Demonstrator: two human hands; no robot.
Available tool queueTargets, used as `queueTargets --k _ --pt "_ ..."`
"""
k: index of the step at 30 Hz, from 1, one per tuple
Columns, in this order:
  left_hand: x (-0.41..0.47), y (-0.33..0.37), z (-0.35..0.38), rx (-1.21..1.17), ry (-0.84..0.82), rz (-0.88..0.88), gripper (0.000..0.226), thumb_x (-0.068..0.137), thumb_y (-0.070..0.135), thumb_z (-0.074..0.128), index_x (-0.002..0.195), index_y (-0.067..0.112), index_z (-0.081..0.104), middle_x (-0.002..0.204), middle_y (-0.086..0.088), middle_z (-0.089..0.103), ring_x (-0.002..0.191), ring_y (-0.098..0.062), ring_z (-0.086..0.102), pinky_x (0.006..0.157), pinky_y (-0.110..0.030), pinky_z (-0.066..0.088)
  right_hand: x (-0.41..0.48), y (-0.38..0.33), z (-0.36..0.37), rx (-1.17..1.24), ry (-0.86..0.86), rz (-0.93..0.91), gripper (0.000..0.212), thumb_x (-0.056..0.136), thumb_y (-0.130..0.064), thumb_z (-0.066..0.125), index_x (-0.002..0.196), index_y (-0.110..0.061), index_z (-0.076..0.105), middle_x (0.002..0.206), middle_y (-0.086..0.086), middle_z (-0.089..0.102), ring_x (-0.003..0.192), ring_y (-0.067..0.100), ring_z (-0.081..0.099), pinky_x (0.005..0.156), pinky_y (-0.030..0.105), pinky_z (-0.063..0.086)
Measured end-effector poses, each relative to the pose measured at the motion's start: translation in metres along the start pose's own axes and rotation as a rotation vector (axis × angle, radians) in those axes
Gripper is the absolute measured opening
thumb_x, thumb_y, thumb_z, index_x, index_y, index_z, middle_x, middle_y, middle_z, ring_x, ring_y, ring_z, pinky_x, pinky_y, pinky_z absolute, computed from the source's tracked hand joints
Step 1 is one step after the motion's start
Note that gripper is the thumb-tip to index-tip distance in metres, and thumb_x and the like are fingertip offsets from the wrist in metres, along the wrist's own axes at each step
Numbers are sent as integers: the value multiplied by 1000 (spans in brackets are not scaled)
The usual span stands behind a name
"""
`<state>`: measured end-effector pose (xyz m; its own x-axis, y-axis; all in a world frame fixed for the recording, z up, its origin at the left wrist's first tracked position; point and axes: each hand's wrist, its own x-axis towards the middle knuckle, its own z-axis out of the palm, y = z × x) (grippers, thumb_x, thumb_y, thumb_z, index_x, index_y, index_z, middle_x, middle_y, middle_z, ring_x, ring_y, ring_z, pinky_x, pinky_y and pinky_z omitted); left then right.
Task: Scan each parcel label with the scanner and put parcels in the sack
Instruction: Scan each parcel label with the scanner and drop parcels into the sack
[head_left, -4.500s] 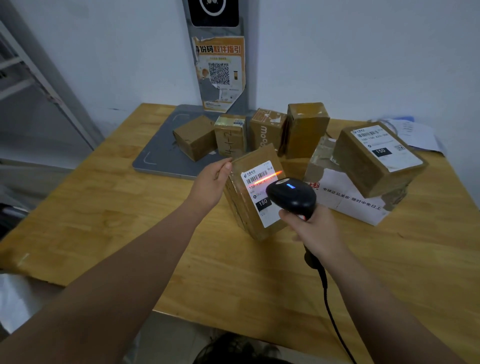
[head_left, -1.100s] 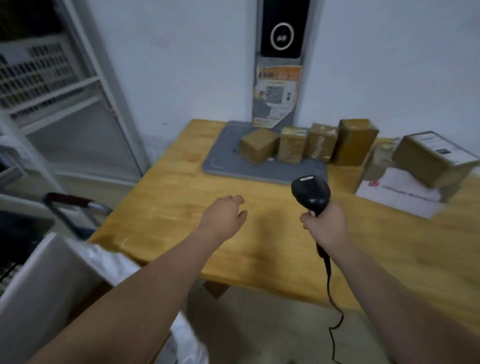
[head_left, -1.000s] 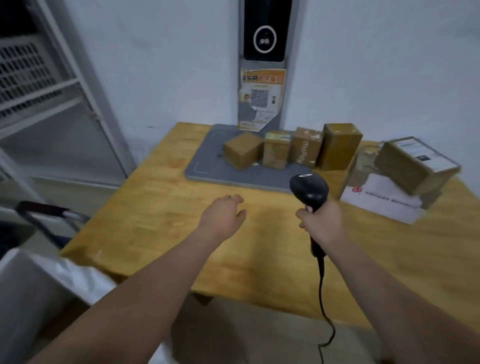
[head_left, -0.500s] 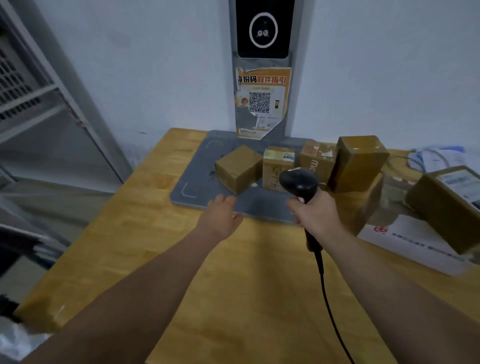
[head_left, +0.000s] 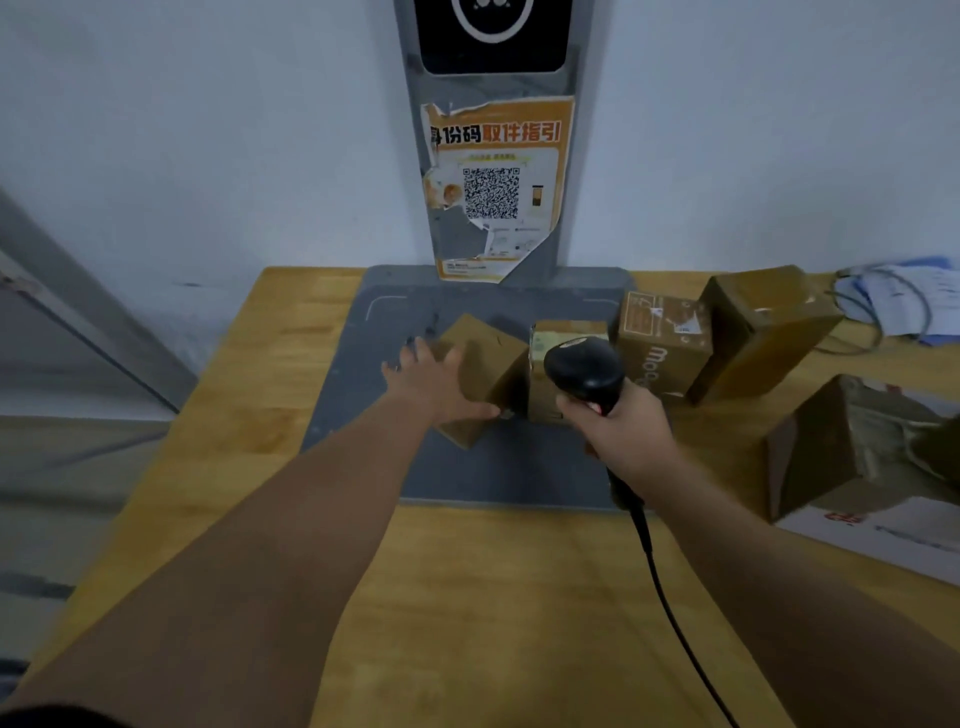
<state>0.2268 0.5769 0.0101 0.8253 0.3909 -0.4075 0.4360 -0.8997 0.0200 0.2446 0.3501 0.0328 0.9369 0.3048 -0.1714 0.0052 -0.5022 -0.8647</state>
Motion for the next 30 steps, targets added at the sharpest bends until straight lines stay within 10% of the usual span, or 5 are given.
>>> queueTargets --k 5,14,21,24,30 --pt "-2 -18 16 -280 -8 -42 106 74 64 67 153 35 1 150 -22 16 136 -45 20 107 -52 30 -8 7 8 38 -40 -8 22 86 -36 70 83 -16 60 66 5 64 65 22 66 63 41 53" --pt "-141 -4 70 -1968 -23 -13 35 97 31 47 132 26 51 128 -4 62 116 -24 60 99 -44 49 -67 10 9 566 -267 107 10 85 -25 70 95 -26 69 87 -7 70 95 18 65 88 35 50" --pt "-202 51 78 -1660 277 -33 26 98 19 48 122 19 59 111 1 68 105 -16 63 83 -29 51 -118 33 -18 680 -165 75 12 83 -18 74 93 -22 72 89 -6 75 97 17 69 93 39 50" --pt "-222 73 74 -1565 104 58 66 83 65 55 136 27 46 124 7 63 111 -10 60 94 -33 48 -137 43 -32 601 -106 28 12 83 -22 74 94 -25 70 88 -10 74 95 12 68 88 33 50" --pt "-246 88 92 -1399 18 1 81 74 42 78 136 47 27 130 4 49 114 -16 56 95 -37 51 -168 67 -68 500 -97 -82 17 85 -13 72 94 -25 66 86 -12 70 84 3 66 65 13 48"
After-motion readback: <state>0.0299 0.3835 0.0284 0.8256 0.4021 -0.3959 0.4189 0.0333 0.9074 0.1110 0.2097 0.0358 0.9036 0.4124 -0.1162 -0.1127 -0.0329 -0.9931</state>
